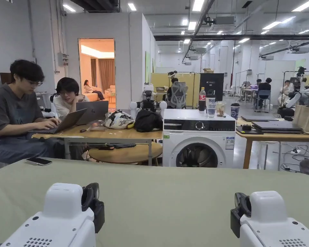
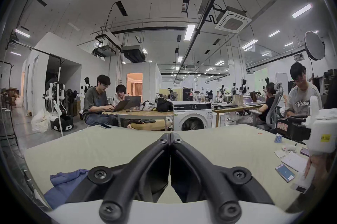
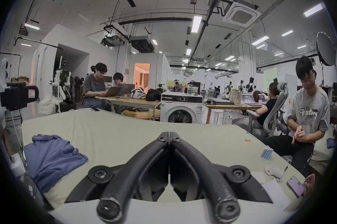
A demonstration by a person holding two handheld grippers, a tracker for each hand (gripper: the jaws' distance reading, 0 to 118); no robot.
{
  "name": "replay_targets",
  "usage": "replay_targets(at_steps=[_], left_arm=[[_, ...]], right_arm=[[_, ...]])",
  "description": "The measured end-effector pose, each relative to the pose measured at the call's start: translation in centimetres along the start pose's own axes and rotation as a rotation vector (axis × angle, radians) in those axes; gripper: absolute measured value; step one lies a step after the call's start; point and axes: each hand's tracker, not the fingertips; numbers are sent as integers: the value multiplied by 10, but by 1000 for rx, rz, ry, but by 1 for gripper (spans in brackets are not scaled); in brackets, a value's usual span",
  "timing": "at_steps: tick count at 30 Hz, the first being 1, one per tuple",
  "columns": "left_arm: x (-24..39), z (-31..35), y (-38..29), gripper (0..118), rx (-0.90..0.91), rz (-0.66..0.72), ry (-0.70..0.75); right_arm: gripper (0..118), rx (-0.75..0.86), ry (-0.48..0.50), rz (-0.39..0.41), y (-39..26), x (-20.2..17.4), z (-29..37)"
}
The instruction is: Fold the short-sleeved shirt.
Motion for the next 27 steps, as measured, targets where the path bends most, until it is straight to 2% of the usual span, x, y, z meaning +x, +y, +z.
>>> replay_targets(at_steps=[3,12,16,21,27], left_arm=[[-4,4,2,0,-2,-10,36],[-46,36,7,0,-33,-46,207],[-58,48,8,0,-48,-55,258],[-65,55,4,0,-72,-56,277],[-67,34,-11,0,-244,-127,264]], right_arm=[[0,-4,32,5,0,-15,-7],[0,0,229,-33,-3,-93,-33],[0,-8,276,-37,-5,-117,-40],[0,-10,320,-42,-5,-135,-46],[0,-40,367,-44,-13,-140,-52]])
